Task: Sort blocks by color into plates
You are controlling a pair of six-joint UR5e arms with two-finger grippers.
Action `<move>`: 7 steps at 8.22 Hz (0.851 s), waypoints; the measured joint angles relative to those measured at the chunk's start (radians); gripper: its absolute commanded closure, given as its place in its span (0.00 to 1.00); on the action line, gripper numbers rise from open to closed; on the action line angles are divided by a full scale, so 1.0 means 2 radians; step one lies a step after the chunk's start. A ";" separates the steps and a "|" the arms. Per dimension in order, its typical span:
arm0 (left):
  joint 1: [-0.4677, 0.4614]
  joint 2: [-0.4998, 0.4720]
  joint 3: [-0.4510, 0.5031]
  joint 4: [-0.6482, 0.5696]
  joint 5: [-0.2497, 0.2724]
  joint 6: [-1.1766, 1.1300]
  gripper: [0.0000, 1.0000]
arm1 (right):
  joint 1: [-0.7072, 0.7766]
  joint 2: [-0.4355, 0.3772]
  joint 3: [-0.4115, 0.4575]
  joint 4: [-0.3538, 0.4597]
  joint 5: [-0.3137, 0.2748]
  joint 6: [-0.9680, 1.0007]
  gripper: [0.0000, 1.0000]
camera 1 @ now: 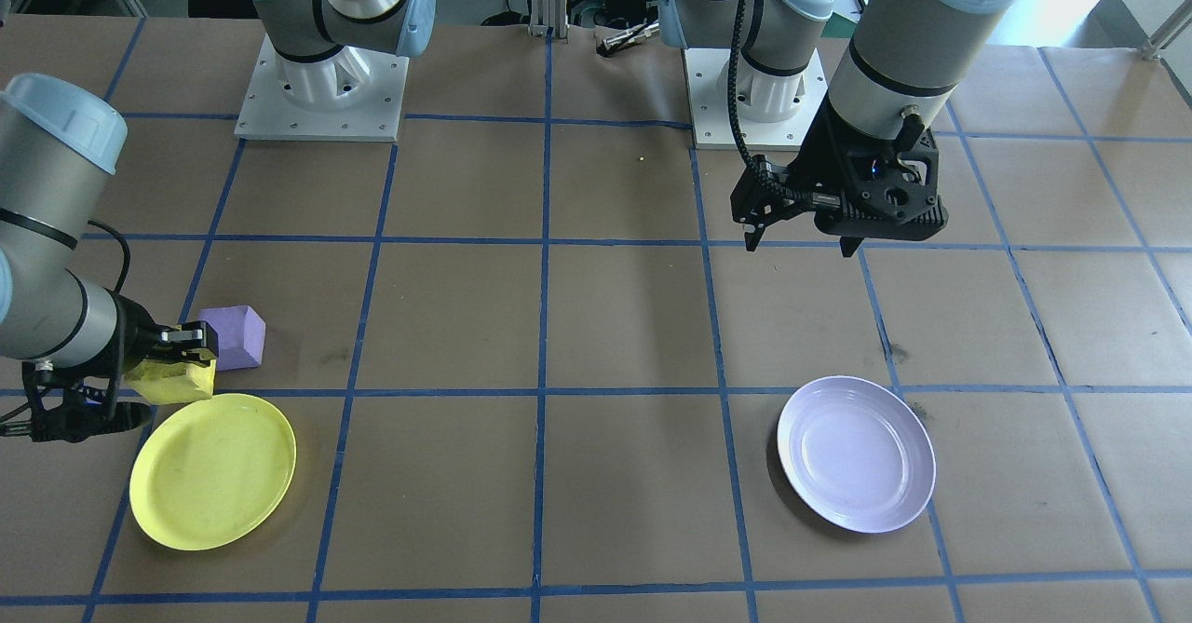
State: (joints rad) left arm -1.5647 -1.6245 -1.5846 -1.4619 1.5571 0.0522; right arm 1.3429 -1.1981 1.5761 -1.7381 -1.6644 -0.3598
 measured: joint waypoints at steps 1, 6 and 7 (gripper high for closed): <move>0.000 0.000 0.000 0.000 0.000 0.000 0.00 | 0.005 0.016 -0.002 -0.017 0.000 0.005 0.77; 0.000 0.000 0.001 0.000 0.000 0.000 0.00 | 0.010 0.050 0.033 -0.112 0.024 0.010 0.77; 0.000 0.000 0.001 0.000 0.000 0.000 0.00 | 0.010 0.053 0.041 -0.145 0.027 0.009 0.56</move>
State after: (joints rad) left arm -1.5647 -1.6245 -1.5832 -1.4612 1.5564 0.0522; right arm 1.3636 -1.0918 1.6579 -2.0271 -1.6114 -0.3412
